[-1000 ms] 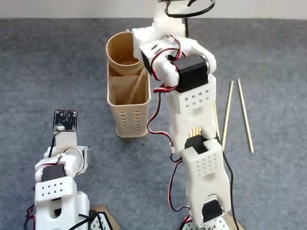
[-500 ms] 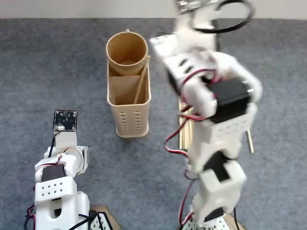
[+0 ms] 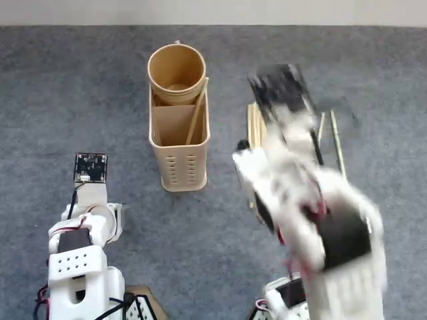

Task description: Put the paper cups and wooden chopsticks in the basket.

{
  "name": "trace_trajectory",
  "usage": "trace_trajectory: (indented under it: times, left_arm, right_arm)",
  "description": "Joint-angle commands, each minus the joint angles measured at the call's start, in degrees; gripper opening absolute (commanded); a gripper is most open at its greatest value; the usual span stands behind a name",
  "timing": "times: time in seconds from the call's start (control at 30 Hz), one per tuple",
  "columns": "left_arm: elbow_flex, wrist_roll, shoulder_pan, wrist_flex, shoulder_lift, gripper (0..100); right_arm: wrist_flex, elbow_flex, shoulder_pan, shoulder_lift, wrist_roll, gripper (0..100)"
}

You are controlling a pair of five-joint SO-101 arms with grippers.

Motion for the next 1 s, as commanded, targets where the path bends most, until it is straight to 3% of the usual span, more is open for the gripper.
trace_trajectory:
  times: [0.0,0.13,0.3,0.4,0.53,0.7,0.97]
  left_arm:
    - [-0.22,0.53,0.75,-0.88,-0.57,26]
    - [-0.13,0.53,0.75,-0.97,-0.48,26]
    - [-0.13,0.53,0.75,-1.05,-0.48,26]
    - [-0.13,0.53,0.75,-1.05,-0.40,26]
    - [-0.13,0.53,0.92,-1.05,-0.40,26]
    - [0.92,0.53,4.18,-1.05,-0.66,26]
    - [1.10,0.53,4.18,-1.05,-0.75,26]
  right_arm:
    - [-30.46,32.31,-0.57,-26.15,-0.18,21.0]
    - [-45.32,41.80,-0.48,-25.19,1.85,21.0]
    - [-46.73,42.77,-0.13,-20.62,1.93,21.0]
    - [-37.85,42.77,10.77,-24.66,4.92,21.0]
    - [-37.58,42.42,25.80,-19.65,7.21,21.0]
    - [-37.32,33.27,33.89,4.26,7.38,21.0]
    - [-25.27,1.80,35.56,52.97,12.48,21.4]
